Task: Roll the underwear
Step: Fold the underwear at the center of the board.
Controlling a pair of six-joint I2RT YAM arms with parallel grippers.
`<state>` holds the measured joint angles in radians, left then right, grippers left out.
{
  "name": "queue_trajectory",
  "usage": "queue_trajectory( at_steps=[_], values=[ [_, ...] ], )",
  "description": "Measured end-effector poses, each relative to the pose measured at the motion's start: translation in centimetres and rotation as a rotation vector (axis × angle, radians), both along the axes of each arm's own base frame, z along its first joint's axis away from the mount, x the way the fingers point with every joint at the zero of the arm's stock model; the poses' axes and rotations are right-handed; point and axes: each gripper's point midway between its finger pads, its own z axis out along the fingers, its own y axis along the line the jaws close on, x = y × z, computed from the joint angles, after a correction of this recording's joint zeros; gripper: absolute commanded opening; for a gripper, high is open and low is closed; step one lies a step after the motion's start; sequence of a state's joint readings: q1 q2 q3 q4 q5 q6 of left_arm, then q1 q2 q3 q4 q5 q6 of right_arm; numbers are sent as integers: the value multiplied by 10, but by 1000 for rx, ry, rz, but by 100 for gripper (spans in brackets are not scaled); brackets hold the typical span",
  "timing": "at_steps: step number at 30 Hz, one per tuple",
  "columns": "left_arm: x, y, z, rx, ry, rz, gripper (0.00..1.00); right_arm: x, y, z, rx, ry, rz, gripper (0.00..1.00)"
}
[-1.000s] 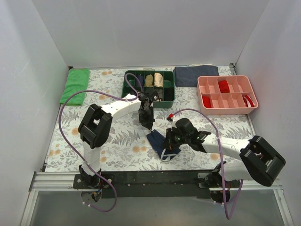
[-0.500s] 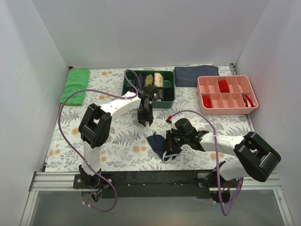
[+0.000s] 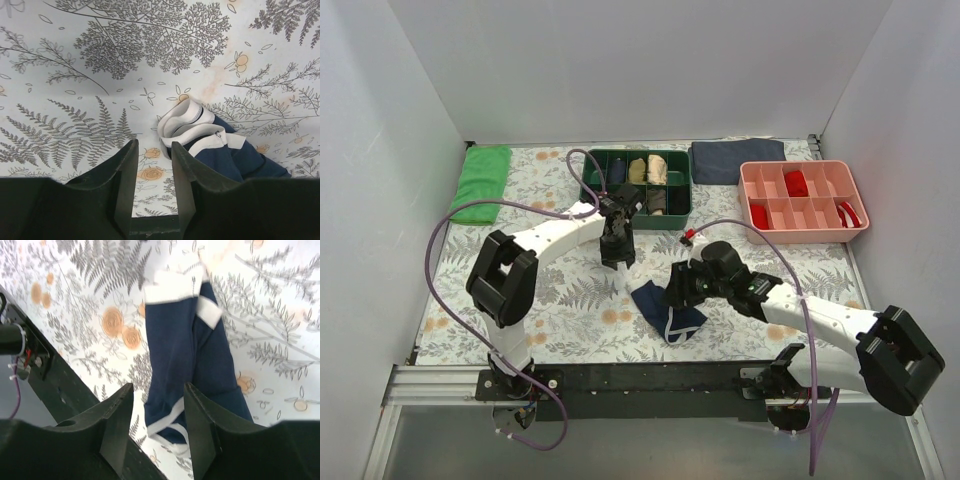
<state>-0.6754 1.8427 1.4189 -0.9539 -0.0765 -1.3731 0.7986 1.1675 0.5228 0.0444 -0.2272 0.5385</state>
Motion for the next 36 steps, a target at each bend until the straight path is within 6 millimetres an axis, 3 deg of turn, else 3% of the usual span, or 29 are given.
queue_trajectory(
  at_steps=[6,14,22,30,36],
  values=[
    [9,20,10,-32,-47,68,33,27,17,15,-29,12,-38,54],
    [13,56,9,-50,-58,154,33,60,30,-4,-136,102,-102,57],
    [11,54,7,-66,-51,137,32,54,25,-18,-183,161,-104,62],
    [11,53,8,-74,-50,126,32,54,32,-18,-135,187,-97,62],
    [10,53,7,-73,-49,123,31,57,32,-33,-149,222,-112,62]
  ],
)
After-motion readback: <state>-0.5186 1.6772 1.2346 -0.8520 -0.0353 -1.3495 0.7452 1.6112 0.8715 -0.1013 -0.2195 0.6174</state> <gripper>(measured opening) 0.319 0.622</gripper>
